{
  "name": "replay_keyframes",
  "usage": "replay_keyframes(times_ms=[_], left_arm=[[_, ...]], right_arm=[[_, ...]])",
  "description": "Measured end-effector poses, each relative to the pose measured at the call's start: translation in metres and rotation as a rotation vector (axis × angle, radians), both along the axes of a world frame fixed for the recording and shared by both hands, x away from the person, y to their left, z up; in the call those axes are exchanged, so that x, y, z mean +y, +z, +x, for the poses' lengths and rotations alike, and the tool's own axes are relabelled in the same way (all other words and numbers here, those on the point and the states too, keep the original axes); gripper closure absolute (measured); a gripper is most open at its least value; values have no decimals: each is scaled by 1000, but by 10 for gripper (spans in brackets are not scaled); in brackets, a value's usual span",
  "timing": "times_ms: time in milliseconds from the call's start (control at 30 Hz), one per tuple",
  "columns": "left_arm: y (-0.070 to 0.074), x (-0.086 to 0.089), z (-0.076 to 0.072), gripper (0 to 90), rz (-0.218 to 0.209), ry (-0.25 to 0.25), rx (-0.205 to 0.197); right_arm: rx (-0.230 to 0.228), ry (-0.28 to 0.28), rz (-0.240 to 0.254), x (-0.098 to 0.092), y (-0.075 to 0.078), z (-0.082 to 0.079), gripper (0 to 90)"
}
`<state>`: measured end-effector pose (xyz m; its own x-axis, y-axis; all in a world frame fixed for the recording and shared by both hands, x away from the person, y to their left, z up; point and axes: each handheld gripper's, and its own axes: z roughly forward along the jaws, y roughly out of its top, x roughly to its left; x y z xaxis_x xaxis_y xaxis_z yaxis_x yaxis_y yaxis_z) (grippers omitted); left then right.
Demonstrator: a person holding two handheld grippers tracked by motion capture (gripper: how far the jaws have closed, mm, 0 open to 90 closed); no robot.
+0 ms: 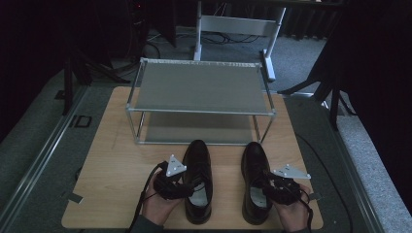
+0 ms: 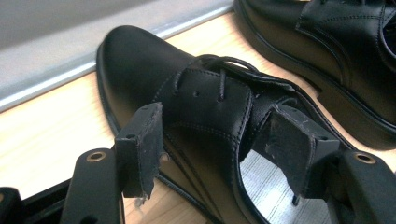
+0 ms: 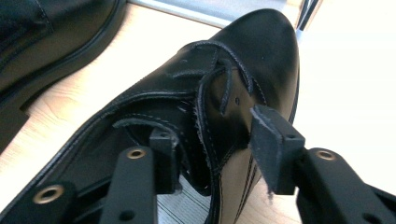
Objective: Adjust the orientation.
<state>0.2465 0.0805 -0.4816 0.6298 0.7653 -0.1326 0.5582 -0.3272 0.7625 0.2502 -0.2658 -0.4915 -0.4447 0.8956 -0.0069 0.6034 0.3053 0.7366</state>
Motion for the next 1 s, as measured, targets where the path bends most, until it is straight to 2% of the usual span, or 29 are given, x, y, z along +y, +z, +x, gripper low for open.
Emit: replay_keyframes(times_ms=[100, 167, 267, 367, 467, 600, 667, 733, 1000], left_arm=[[0, -1, -1, 404, 18, -23, 9], [-2, -5, -1, 403, 35, -60, 28], [-6, -10, 0, 378, 68, -44, 33], [-7, -7, 4, 429, 56, -23, 46], [-9, -3, 7, 496, 21, -22, 50], [-9, -6, 6, 538, 28, -21, 41], [-8, -7, 5, 547, 17, -17, 40], [-8, -9, 5, 550, 9, -14, 34], [-5, -21, 2, 571, -7, -15, 1]], right_arm=[[-7, -1, 3, 1, 1, 0, 603], [-9, 0, 4, 1, 2, 0, 615], [-17, 12, 11, 3, 3, -1, 623], [-28, 38, 7, 6, 3, -1, 623], [-33, 56, 9, 10, 4, -1, 624], [-43, 88, 0, 16, 5, -2, 635], [-46, 96, -8, 17, 5, -2, 642], [-51, 101, -11, 16, 4, -3, 656], [-61, 125, 29, -2, 5, -6, 710]])
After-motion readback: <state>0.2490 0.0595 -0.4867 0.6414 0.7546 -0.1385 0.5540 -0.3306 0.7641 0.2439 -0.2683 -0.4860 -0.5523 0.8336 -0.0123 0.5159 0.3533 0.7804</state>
